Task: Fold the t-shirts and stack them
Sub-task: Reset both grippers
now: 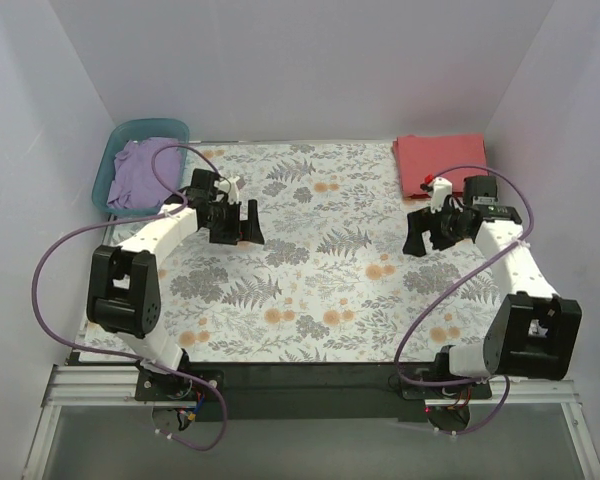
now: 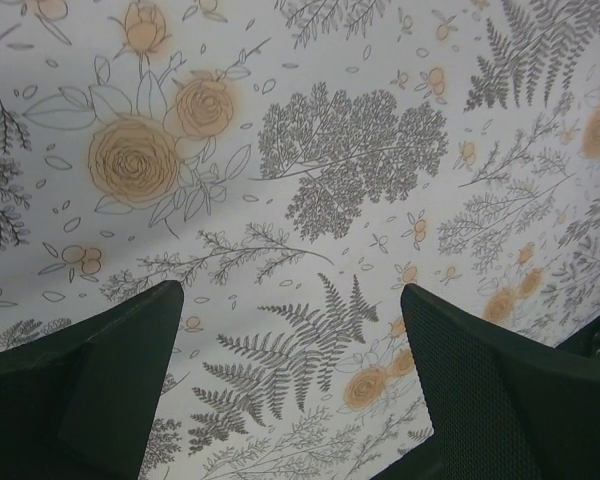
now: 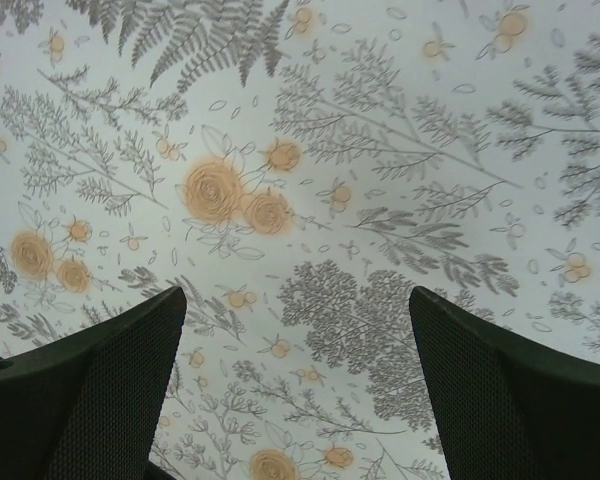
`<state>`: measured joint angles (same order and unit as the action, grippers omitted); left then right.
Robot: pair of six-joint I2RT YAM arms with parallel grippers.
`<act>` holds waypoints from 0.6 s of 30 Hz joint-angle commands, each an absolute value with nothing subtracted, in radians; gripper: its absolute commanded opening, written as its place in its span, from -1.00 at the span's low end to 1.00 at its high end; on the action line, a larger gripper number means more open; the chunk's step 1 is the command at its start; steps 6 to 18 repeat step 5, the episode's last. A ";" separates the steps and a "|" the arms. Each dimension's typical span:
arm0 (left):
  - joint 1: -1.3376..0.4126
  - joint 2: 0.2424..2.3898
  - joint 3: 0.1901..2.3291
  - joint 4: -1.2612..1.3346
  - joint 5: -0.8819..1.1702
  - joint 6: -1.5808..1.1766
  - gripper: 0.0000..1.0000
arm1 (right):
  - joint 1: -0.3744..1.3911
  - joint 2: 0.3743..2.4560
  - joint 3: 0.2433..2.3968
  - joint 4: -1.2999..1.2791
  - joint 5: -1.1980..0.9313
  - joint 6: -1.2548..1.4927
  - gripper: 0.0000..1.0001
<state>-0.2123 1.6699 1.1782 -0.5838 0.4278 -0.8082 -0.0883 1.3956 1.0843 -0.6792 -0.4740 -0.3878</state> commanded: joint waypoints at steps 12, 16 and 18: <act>-0.210 1.477 1.101 -0.574 0.393 -0.773 0.81 | -0.034 1.227 0.950 -0.578 -0.425 -0.370 0.97; -0.210 1.477 1.101 -0.574 0.393 -0.773 0.81 | -0.034 1.227 0.950 -0.578 -0.425 -0.370 0.97; -0.210 1.477 1.101 -0.574 0.393 -0.773 0.81 | -0.034 1.227 0.950 -0.578 -0.425 -0.370 0.97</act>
